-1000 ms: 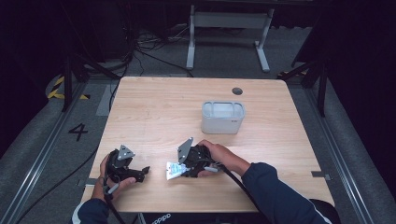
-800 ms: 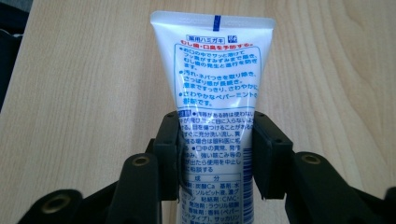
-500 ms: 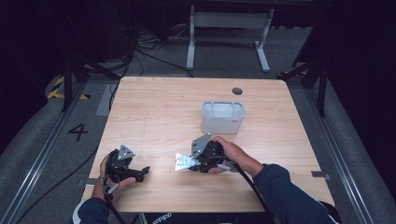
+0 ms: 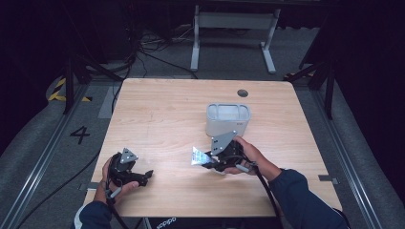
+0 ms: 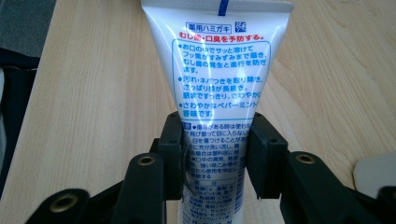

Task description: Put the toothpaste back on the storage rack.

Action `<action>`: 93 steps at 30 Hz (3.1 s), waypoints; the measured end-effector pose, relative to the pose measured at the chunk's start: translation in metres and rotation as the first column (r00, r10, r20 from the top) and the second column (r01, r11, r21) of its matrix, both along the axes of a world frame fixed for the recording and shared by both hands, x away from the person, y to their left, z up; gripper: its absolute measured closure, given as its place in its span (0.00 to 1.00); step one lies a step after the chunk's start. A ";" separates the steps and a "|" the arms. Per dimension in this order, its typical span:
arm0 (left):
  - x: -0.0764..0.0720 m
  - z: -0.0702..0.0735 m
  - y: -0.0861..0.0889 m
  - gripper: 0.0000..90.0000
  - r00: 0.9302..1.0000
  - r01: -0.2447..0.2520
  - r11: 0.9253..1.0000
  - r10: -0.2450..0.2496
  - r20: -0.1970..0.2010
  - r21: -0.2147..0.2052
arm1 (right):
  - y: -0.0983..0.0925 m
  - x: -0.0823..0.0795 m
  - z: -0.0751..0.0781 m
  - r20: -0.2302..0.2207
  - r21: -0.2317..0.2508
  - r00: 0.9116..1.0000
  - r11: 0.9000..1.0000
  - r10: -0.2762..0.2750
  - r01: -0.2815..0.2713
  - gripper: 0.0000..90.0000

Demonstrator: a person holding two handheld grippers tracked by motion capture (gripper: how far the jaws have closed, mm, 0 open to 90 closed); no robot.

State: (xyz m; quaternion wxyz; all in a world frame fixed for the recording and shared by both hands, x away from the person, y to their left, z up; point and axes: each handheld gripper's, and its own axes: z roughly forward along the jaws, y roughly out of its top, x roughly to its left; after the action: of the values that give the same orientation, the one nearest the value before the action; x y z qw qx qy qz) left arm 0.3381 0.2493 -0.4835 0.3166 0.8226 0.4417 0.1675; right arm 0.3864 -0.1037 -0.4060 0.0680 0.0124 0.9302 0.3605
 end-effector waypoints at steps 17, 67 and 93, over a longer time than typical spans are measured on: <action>0.000 0.000 0.000 0.02 1.000 0.001 1.000 -0.001 -0.001 0.001 | -0.027 -0.003 0.013 0.020 0.062 0.999 0.998 -0.031 0.030 0.71; 0.000 0.000 0.000 0.02 1.000 0.001 1.000 -0.001 0.001 0.000 | -0.069 0.005 0.056 0.053 0.266 0.986 0.954 -0.159 0.139 0.72; 0.000 0.000 0.000 0.02 1.000 0.001 1.000 -0.001 0.002 0.000 | -0.083 0.007 0.079 0.088 0.360 0.971 0.916 -0.222 0.177 0.72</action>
State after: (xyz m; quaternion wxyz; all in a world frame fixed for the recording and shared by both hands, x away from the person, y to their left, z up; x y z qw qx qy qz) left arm 0.3385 0.2494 -0.4836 0.3171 0.8227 0.4409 0.1679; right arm 0.3935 -0.1869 -0.3270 0.1602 0.0963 0.8388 0.5113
